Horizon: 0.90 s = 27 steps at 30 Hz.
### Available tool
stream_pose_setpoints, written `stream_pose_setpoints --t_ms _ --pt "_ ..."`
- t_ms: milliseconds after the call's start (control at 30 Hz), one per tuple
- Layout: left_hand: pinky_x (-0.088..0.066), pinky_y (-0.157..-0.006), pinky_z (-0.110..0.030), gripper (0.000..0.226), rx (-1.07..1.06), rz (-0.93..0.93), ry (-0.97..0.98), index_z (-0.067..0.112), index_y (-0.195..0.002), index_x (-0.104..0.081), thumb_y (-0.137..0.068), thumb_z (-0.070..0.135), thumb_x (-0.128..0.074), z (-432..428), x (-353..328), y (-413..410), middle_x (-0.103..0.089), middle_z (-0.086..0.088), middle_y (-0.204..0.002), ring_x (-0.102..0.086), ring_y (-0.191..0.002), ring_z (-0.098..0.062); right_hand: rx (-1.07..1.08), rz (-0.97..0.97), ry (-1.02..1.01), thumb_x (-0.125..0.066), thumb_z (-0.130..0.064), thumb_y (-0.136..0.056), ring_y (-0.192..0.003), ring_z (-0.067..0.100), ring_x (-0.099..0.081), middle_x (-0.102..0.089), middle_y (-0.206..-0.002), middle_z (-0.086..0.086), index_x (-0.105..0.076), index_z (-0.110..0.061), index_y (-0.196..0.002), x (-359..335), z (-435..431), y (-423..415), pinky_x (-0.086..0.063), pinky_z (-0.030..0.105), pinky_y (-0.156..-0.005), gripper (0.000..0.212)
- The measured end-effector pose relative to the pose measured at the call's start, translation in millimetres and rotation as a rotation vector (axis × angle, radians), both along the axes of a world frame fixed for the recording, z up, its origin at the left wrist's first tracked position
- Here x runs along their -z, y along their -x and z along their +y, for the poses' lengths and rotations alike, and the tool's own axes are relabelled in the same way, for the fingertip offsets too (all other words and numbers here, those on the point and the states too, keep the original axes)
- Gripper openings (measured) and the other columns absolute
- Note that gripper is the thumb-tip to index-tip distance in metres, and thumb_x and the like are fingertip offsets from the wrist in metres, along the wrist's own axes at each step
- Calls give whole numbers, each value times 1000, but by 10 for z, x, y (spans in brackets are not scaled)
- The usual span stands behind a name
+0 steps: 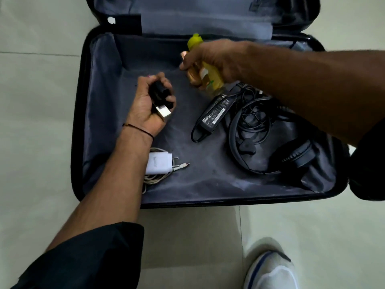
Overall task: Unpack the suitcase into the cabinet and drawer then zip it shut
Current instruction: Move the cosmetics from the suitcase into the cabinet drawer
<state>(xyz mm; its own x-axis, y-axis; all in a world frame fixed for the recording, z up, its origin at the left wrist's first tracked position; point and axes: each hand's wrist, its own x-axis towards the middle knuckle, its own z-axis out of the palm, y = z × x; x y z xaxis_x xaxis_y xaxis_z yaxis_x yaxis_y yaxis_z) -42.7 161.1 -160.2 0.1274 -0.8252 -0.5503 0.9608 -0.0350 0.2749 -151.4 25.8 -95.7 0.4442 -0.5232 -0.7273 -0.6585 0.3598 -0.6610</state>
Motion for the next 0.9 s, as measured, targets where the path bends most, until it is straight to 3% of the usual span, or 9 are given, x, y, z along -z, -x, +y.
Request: stream_pose_setpoints --t_ms 200,333,500,633,800,900 --pt "-37 -42 -19 14 52 -413 -255 17 -83 -57 -95 24 -54 47 -17 -184 -53 6 -61 -50 -46 -6 -78 7 85 -65 -13 -91 -48 14 -58 -58 -59 5 -55 -10 -78 118 67 -204 -53 22 -49 16" --pt "-36 -43 -19 16 71 -630 -459 17 -80 -55 -91 25 -64 299 -220 -169 -53 2 -55 -50 -42 -10 30 -59 75 -77 -12 -80 -52 17 -63 -62 -67 6 -60 -7 -84 129 353 -362 -52 26 -48 18" --pt "-35 -43 -20 20 121 -589 -590 15 -92 -52 -86 18 -70 775 -627 -28 -52 1 -54 -47 -41 -12 223 -68 156 -86 -15 -69 -72 20 -66 -62 -80 5 -61 -10 -86 -186 681 -232 -56 30 -57 30" --pt "-36 -40 -19 20 170 -560 -634 16 -76 -53 -87 15 -69 1087 -904 89 -52 0 -53 -46 -40 -13 452 -79 42 -86 -9 -65 -61 23 -58 -57 -70 10 -57 -11 -71 -391 1013 92 -49 34 -53 30" --pt "-38 -40 -18 16 389 -586 -633 6 -98 -64 -87 14 -71 1188 -2064 572 -54 -2 -58 -47 -41 -11 693 18 -82 -80 0 -73 -52 18 -57 -58 -63 7 -60 -11 -75 -1428 1543 842 -52 31 -47 23" --pt "-40 -42 -20 11 473 -605 -588 8 -91 -63 -86 13 -73 1173 -2805 807 -54 -4 -59 -48 -43 -12 791 49 -110 -78 -2 -76 -48 19 -53 -55 -58 5 -60 -10 -82 -2226 1800 1198 -48 31 -50 21"
